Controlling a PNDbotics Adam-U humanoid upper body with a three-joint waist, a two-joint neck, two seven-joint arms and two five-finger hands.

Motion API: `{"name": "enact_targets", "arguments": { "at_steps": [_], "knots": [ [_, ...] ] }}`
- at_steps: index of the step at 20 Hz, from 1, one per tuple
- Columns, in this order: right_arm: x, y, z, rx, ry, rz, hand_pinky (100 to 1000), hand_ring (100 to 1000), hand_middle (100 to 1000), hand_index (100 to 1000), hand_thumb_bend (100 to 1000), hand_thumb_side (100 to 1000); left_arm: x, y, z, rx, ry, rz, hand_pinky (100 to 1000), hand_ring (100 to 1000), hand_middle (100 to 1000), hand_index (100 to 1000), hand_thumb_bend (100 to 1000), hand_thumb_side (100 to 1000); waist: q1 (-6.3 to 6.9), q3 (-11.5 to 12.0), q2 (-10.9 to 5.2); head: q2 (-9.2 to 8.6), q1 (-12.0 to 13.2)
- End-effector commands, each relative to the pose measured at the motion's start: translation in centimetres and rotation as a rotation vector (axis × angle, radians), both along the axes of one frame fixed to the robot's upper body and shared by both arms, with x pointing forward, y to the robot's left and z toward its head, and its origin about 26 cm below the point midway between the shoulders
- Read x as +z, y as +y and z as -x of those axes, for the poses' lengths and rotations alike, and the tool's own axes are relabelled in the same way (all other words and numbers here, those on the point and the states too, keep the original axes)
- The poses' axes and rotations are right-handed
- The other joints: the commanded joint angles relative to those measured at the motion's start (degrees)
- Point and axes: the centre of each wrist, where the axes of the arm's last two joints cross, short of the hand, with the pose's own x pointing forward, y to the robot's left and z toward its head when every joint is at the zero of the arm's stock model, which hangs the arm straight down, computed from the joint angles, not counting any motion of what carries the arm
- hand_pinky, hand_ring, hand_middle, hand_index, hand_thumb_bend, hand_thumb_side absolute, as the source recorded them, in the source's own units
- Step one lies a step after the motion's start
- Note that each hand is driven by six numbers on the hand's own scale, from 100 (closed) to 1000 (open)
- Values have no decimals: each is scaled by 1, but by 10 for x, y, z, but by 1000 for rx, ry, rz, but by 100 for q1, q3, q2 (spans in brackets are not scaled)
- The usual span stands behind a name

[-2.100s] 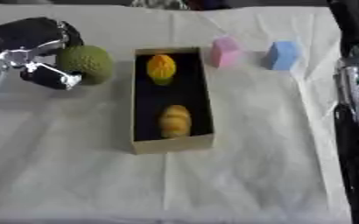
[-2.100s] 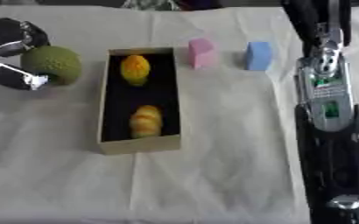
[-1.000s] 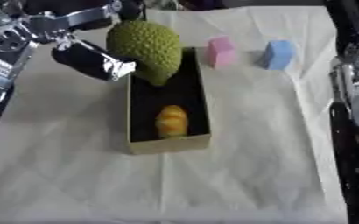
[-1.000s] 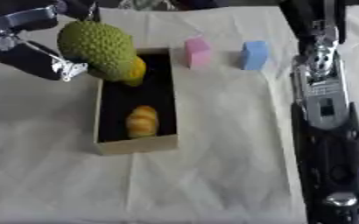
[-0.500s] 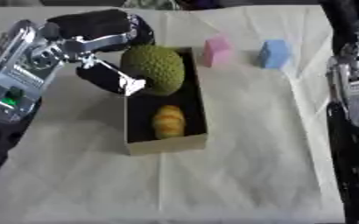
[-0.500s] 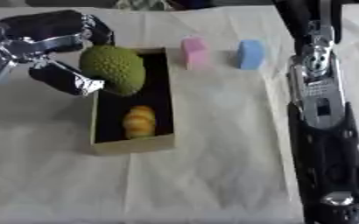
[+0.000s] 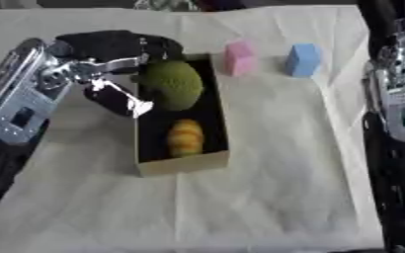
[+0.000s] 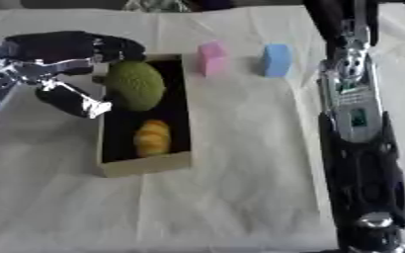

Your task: Pick up objects on the table and place them in the box.

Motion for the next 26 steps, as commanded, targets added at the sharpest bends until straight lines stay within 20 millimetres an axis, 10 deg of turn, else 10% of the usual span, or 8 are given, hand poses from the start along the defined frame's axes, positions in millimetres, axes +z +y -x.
{"name": "enact_targets", "arguments": {
  "at_steps": [1, 16, 21, 26],
  "knots": [
    [10, 0, 4, 3, -38, 4, 729, 730, 561, 830, 100, 530, 16, 4, 2, -18, -43, -4, 1000, 1000, 1000, 1000, 100, 272, 83, -2, -75, 22, -26],
    [14, 0, 3, -1, -46, 13, 729, 730, 562, 829, 100, 520, 43, 21, 17, -67, -54, 252, 987, 1000, 981, 1000, 100, 250, 58, 25, -82, 22, -72],
    [38, 5, -4, -2, -95, 88, 733, 736, 569, 829, 100, 474, 70, 57, 54, -152, -59, 680, 903, 924, 911, 989, 100, 509, 34, 71, -66, 22, -138],
    [66, 3, -17, -30, -130, 191, 737, 744, 577, 831, 100, 470, 54, 107, 84, -218, 14, 966, 867, 865, 877, 965, 100, 672, 19, 53, 16, 22, -34]
  ]
}}
